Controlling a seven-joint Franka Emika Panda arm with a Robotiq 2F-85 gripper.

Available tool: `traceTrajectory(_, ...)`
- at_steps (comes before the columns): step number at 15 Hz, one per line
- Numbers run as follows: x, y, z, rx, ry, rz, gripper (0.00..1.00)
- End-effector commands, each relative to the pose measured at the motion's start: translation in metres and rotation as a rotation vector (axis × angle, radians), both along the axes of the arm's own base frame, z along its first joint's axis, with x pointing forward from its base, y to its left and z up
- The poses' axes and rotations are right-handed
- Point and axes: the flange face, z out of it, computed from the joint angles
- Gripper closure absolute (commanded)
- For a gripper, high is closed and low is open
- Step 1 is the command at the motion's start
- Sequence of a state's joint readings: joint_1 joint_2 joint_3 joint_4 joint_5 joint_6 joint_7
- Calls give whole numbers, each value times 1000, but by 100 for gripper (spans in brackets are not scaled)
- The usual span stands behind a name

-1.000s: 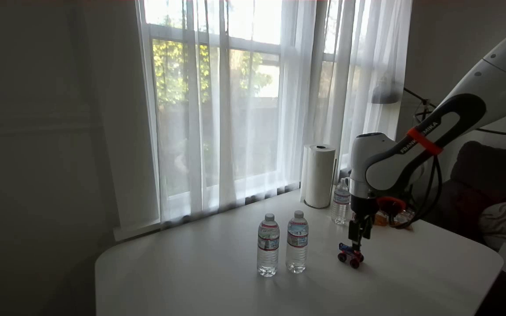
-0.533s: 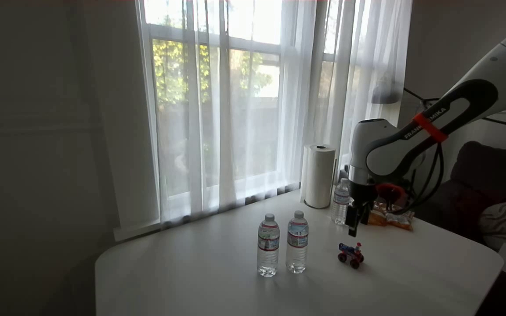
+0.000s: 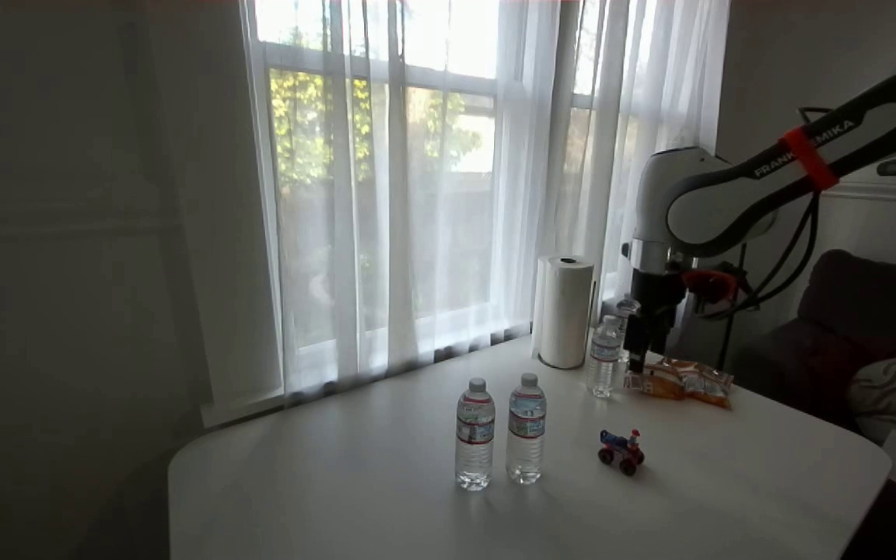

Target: Put the toy man on the toy car

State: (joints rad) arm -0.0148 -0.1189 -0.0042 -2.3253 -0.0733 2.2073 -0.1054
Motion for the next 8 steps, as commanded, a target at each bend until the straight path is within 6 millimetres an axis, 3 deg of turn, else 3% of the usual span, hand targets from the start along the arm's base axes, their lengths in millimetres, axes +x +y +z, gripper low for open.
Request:
traceTrajectory(1, -10, 3, 30, 0, 8, -11, 0)
traceTrajectory(2, -3, 0, 15, -2, 2, -2, 0)
traceTrajectory(8, -3, 0, 13, -2, 10, -3, 0)
